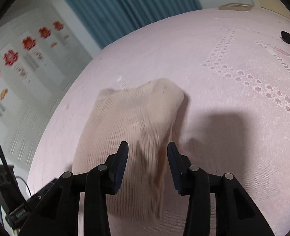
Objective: Fold small clothes
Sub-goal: 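Release the sweater and press the folded bundle flat with both tools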
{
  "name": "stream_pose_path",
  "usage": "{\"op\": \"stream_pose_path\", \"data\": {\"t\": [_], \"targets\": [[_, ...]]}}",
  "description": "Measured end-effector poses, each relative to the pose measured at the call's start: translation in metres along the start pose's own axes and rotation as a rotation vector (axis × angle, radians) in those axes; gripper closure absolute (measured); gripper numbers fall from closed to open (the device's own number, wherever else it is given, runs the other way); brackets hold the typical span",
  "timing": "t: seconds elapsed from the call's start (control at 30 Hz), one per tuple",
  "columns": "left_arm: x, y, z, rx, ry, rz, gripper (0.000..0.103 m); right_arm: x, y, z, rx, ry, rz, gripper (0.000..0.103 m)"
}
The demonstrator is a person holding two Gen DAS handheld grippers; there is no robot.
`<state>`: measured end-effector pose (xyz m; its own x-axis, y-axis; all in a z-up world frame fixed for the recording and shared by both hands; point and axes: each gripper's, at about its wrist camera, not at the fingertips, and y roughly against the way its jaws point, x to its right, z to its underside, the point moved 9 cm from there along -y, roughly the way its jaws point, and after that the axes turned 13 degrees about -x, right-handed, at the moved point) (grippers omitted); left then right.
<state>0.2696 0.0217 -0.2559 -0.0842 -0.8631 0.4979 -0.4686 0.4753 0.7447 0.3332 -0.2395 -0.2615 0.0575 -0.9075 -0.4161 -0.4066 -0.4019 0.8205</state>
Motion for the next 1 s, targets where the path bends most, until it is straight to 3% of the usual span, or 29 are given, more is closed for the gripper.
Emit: {"op": "stream_pose_path", "data": {"t": [0.07, 0.13, 0.17, 0.3, 0.6, 0.67, 0.77, 1.0], "targets": [[-0.001, -0.013, -0.011, -0.014, 0.024, -0.017, 0.05, 0.002, -0.01, -0.003, -0.002, 0.005, 0.056, 0.078], [-0.002, -0.03, -0.021, -0.029, 0.034, -0.062, 0.056, 0.007, -0.024, -0.003, -0.033, 0.029, 0.13, 0.083], [-0.005, -0.032, -0.021, -0.033, 0.031, -0.083, 0.062, 0.007, -0.026, -0.003, -0.033, 0.031, 0.145, 0.083], [-0.003, -0.052, -0.049, -0.023, -0.004, -0.118, 0.062, 0.01, -0.029, -0.006, -0.039, 0.032, 0.16, 0.084], [-0.015, -0.111, -0.118, -0.102, -0.008, -0.153, 0.06, 0.019, -0.035, -0.003, -0.072, -0.021, 0.122, 0.085], [-0.024, -0.122, -0.128, -0.112, 0.011, -0.146, 0.055, 0.019, -0.036, -0.003, -0.077, -0.022, 0.113, 0.085], [-0.034, -0.13, -0.141, -0.104, 0.05, -0.109, 0.055, 0.018, -0.036, -0.002, -0.075, -0.018, 0.115, 0.084], [-0.055, -0.136, -0.163, -0.038, 0.126, -0.066, 0.07, 0.015, -0.038, 0.0, -0.062, 0.007, 0.139, 0.084]]}}
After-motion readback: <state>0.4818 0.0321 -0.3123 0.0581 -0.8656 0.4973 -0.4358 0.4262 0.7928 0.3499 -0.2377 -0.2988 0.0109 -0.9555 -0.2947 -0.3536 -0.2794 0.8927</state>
